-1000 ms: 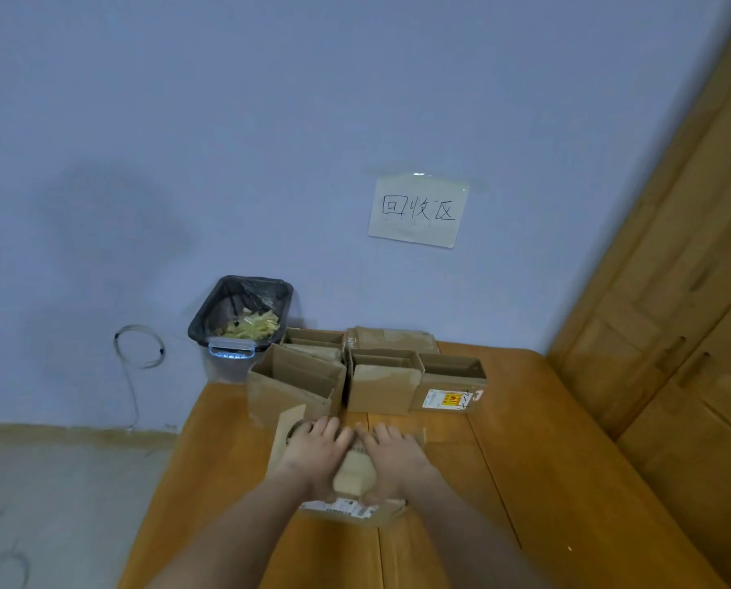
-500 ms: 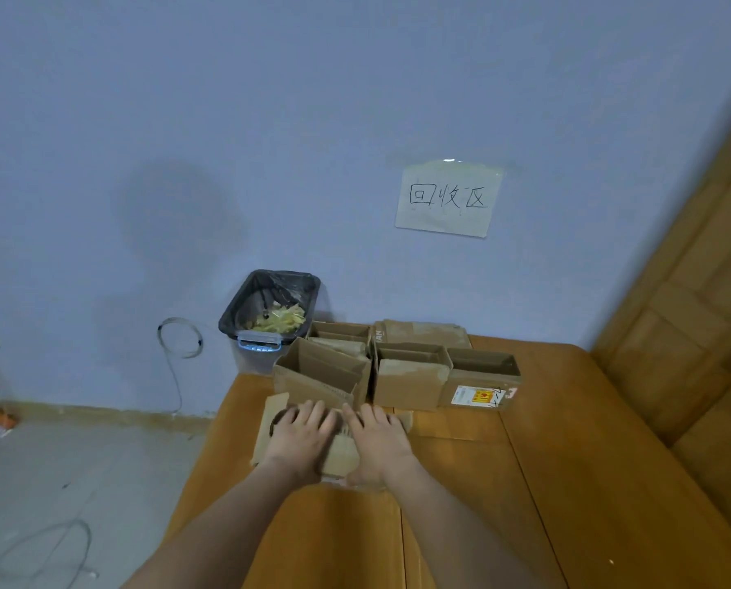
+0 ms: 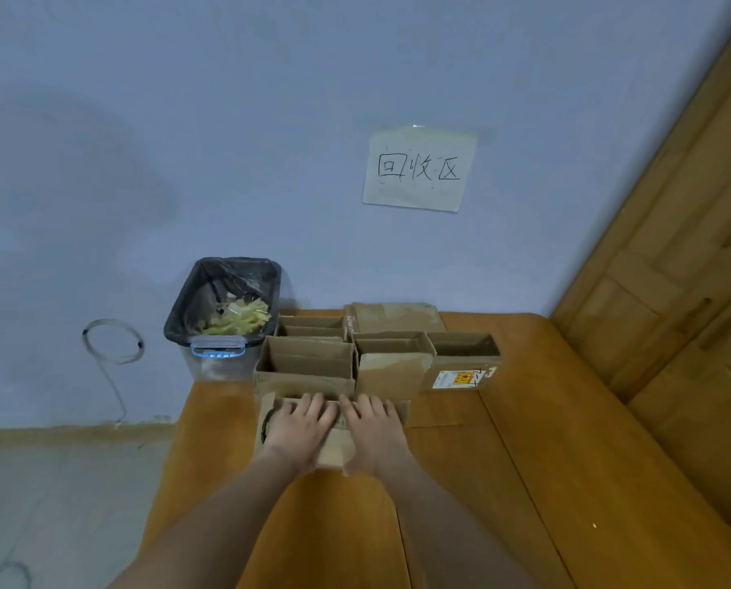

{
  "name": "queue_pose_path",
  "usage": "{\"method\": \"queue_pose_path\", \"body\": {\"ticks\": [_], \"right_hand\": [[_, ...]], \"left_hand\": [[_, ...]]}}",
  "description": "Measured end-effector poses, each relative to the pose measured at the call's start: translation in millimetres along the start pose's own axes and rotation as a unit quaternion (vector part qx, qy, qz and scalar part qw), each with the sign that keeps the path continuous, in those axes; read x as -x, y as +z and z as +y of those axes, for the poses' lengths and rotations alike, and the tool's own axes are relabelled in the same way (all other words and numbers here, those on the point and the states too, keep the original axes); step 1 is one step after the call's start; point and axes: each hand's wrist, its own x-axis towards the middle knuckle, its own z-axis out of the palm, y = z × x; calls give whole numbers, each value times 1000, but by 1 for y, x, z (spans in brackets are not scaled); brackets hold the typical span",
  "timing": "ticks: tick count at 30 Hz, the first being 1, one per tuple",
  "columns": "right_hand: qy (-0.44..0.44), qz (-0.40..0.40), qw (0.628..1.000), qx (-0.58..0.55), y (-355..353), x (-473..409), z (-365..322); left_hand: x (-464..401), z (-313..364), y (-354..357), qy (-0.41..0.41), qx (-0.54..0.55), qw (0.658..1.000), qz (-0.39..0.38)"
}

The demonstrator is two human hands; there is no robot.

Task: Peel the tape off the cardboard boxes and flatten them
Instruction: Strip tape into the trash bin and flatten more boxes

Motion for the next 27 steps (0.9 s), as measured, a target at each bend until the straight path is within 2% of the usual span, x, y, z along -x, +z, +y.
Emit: {"method": "queue_pose_path", "body": {"ticks": [7,13,18,27], "right_hand": [[1,-20,1000,13,16,4,-19],[-19,-26,999,23,27,12,-57],[-36,-27,998,52,50,25,-79],[-121,-76,987,70,59,48,-93]], "left_hand": [[10,-13,20,28,17,999,-10],[44,-24,45,9,-35,999,-32],[67,-16,68,-15,-28,998,-50],[99,7,80,27,15,994,-108]]}}
